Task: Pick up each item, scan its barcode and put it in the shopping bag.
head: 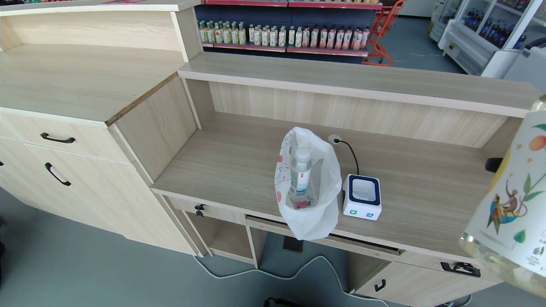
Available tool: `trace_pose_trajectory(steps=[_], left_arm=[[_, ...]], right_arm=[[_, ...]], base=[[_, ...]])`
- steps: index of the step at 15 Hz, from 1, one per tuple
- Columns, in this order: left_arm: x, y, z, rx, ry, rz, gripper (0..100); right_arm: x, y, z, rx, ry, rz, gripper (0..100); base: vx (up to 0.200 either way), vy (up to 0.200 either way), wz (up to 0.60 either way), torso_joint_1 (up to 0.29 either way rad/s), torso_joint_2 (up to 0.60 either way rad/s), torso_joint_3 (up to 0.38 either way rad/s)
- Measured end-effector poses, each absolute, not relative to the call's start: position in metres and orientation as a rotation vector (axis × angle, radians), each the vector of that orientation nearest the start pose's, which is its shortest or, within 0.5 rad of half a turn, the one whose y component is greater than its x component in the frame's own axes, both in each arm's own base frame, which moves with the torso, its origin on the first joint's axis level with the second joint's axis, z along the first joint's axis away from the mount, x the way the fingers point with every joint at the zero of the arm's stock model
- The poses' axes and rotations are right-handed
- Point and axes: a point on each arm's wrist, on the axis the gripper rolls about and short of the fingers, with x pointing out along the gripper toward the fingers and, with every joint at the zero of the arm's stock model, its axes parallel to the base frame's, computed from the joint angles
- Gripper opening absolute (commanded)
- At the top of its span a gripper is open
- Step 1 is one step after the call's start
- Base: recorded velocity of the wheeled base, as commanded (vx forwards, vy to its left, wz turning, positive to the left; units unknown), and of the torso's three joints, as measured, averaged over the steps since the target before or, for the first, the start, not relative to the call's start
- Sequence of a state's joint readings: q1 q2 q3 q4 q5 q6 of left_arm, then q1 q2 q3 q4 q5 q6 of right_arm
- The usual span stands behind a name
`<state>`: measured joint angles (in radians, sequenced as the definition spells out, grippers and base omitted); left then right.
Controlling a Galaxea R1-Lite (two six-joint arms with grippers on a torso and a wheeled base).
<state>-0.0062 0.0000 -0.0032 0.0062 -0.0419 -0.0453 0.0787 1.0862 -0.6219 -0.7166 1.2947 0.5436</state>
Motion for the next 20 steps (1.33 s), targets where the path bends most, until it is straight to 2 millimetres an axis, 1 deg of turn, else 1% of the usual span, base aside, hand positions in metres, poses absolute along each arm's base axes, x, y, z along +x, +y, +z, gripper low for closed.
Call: trace_pose_trajectory(steps=[3,6,20], left_arm=[[-0.0231,-0.0008,0.0757,-0.046,0.004,-0.048,100],[-0.0231,-0.0008,0.0757,-0.046,0.004,-0.048,100],[-0.0231,-0.0008,0.0757,-0.046,0.004,-0.048,100]], right_arm=[[0.1240,0.0370,0.2724,0.298,0.160,1.421,0],[0.1209,0.0396,0.2704,0.297,0.164,1.443,0],[0.1204,0.0404,0.2672,0.293,0.164,1.448,0]], base=[[0.000,0.000,0.00,0.000,0.00,0.000],[0.000,0.000,0.00,0.000,0.00,0.000],[0.000,0.000,0.00,0.000,0.00,0.000]])
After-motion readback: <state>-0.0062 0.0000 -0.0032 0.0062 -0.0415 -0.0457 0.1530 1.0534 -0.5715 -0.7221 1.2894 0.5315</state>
